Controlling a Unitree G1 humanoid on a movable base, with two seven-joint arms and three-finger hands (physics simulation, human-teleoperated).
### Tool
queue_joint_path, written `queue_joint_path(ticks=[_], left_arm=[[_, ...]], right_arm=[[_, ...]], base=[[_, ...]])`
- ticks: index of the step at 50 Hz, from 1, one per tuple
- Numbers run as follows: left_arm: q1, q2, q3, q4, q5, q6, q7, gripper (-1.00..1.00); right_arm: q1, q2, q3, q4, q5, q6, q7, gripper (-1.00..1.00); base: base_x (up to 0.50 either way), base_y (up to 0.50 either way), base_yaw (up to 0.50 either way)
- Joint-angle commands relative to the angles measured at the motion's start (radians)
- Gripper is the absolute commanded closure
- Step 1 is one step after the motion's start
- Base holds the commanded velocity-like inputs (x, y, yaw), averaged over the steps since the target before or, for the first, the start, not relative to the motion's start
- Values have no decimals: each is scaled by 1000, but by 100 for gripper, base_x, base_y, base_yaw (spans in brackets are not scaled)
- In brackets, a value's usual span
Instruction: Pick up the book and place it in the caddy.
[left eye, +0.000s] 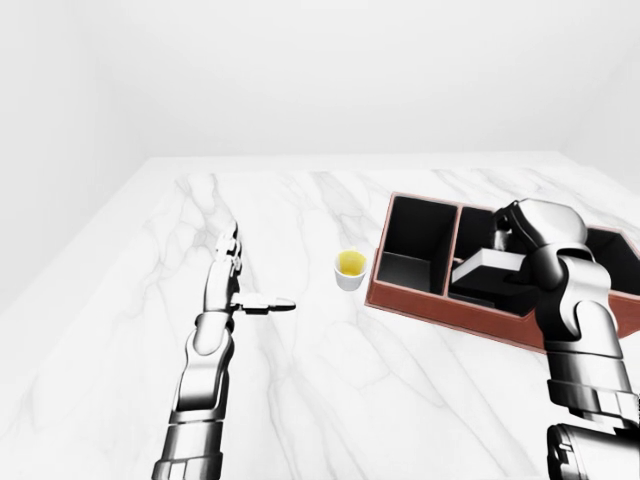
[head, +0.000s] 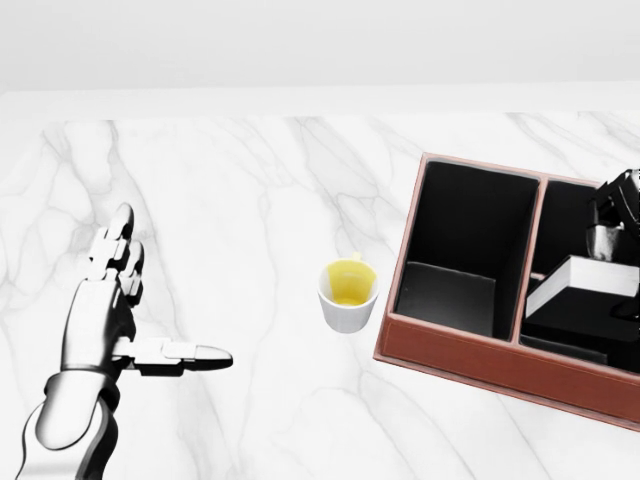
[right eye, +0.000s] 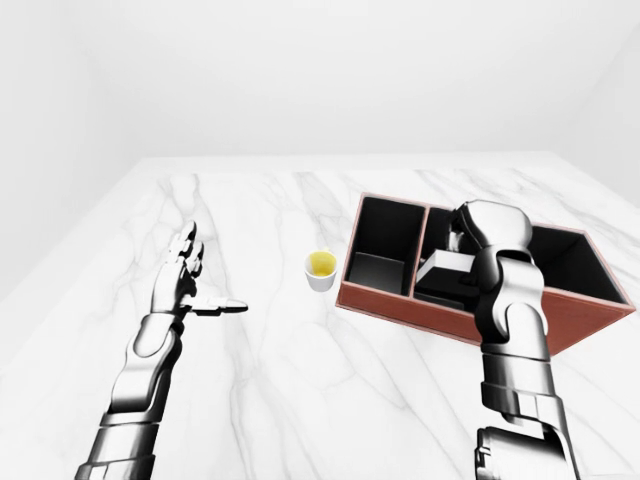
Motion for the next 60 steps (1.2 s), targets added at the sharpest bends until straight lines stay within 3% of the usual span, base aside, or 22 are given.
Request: queue_joint_path(ticks=[1, 26, 60], left_arm=[[2, -1, -2, -8, 4, 0, -1, -100], [10, -5, -5, -16, 10, 0, -3, -100], [-1, 1, 0, 22, 3, 0, -4, -100]], right_arm=[[-17, -5, 9, 50, -15, 0, -56, 100], [-33, -14, 31, 145, -65, 0, -131, 100], [-264, -46, 148, 744, -17, 0, -494, 100]], base=[[0, 0, 0], [0, 0, 0], [0, 0, 0]])
